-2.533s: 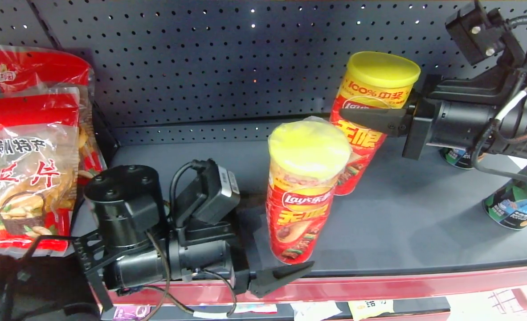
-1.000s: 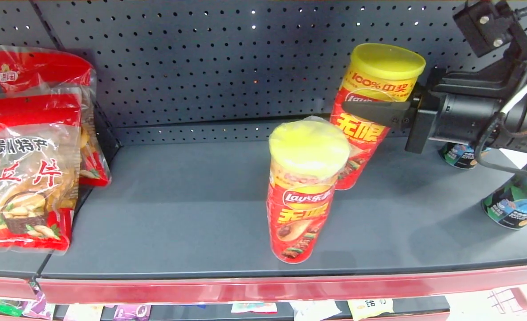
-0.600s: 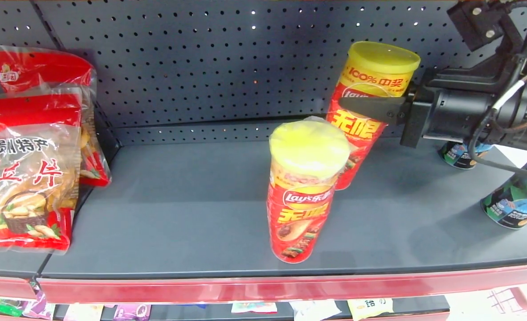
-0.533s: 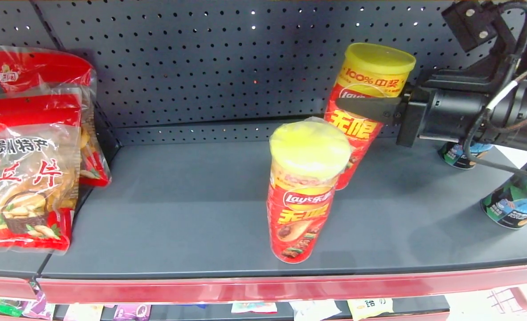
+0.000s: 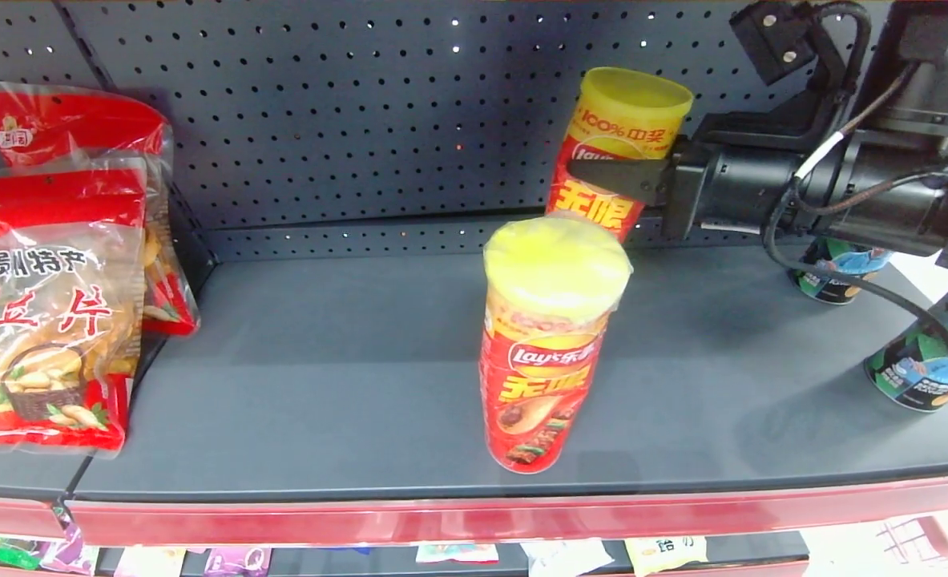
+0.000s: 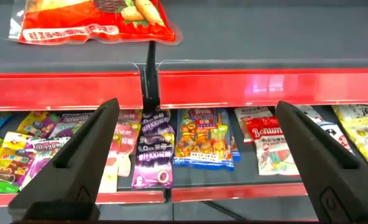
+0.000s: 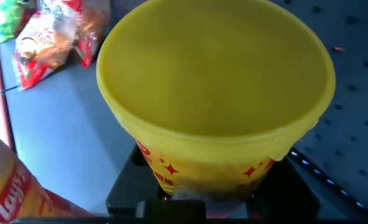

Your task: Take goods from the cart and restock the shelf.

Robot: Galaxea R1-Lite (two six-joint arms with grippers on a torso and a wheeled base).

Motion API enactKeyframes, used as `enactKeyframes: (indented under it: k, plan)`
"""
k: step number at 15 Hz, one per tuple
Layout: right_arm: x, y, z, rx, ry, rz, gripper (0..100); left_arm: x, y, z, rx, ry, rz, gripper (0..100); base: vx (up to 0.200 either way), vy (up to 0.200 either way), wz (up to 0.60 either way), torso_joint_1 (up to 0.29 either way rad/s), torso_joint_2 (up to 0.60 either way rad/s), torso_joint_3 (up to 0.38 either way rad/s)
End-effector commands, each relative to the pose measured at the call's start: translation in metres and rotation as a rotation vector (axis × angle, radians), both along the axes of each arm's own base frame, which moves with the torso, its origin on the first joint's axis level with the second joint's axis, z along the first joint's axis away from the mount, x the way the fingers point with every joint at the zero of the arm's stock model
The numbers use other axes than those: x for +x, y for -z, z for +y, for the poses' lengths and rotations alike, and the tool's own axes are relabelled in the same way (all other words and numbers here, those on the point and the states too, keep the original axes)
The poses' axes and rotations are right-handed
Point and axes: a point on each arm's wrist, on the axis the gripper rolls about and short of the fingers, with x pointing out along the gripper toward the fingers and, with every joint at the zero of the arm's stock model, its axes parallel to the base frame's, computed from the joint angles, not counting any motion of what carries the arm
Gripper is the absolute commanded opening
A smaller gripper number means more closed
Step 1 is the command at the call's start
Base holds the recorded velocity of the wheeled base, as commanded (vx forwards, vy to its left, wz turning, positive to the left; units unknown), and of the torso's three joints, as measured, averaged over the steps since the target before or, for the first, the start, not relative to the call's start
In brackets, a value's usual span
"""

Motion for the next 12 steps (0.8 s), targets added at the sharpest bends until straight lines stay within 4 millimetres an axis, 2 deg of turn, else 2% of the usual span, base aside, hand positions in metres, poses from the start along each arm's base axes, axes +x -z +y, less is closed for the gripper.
enactKeyframes:
  k: [1, 3, 5, 7, 11, 12]
  plan:
    - [0.006, 0.010, 0.013, -0.016, -0.026, 0.022, 0, 0.000, 0.000, 0.000, 0.000, 0.000, 0.004, 100, 0.000, 0.000, 0.00, 0.000, 0.00, 0.000]
    - [0.013, 0.009, 0.019, -0.015, -0.034, 0.013, 0, 0.000, 0.000, 0.000, 0.000, 0.000, 0.004, 100, 0.000, 0.000, 0.00, 0.000, 0.00, 0.000]
    - [0.019, 0.014, 0.022, -0.036, -0.117, -0.001, 0, 0.000, 0.000, 0.000, 0.000, 0.000, 0.004, 100, 0.000, 0.000, 0.00, 0.000, 0.00, 0.000]
    - [0.037, 0.020, 0.013, -0.083, -0.148, -0.062, 0, 0.000, 0.000, 0.000, 0.000, 0.000, 0.004, 100, 0.000, 0.000, 0.00, 0.000, 0.00, 0.000]
    - [0.059, 0.033, 0.011, -0.100, -0.231, -0.063, 0, 0.000, 0.000, 0.000, 0.000, 0.000, 0.004, 100, 0.000, 0.000, 0.00, 0.000, 0.00, 0.000]
    - [0.063, 0.030, 0.012, -0.099, -0.243, -0.069, 0, 0.000, 0.000, 0.000, 0.000, 0.000, 0.004, 100, 0.000, 0.000, 0.00, 0.000, 0.00, 0.000]
